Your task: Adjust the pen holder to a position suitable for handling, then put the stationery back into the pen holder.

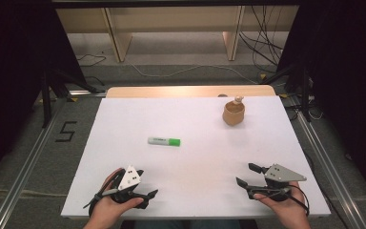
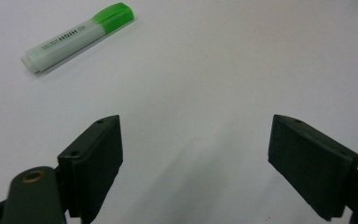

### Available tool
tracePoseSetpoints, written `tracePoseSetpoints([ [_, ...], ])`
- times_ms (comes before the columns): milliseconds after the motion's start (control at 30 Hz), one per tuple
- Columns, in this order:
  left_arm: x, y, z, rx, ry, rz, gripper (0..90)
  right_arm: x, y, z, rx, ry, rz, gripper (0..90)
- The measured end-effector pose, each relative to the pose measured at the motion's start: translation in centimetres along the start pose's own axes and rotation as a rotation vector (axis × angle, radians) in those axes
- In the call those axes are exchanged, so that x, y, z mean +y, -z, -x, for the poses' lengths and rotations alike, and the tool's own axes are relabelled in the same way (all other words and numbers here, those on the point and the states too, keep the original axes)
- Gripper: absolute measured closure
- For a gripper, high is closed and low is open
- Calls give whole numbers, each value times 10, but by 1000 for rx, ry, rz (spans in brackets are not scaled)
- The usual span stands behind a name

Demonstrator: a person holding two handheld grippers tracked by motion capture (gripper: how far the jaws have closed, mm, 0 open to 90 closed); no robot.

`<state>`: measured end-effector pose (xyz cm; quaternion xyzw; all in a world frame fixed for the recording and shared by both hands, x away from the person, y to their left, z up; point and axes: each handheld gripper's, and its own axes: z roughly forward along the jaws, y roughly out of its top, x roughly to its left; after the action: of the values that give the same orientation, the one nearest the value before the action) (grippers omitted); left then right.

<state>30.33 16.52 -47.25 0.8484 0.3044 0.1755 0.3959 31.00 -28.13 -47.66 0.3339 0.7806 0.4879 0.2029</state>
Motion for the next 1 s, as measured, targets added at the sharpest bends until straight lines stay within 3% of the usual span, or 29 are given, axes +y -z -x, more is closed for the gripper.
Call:
tracePoseSetpoints([
  [767,0,-1,-2,10,2,-6,191,2,1,1,-12,1,15,290],
  [1000,1,-3,-3,15,34,21,247,3,2,2,-19,-4,26,290],
])
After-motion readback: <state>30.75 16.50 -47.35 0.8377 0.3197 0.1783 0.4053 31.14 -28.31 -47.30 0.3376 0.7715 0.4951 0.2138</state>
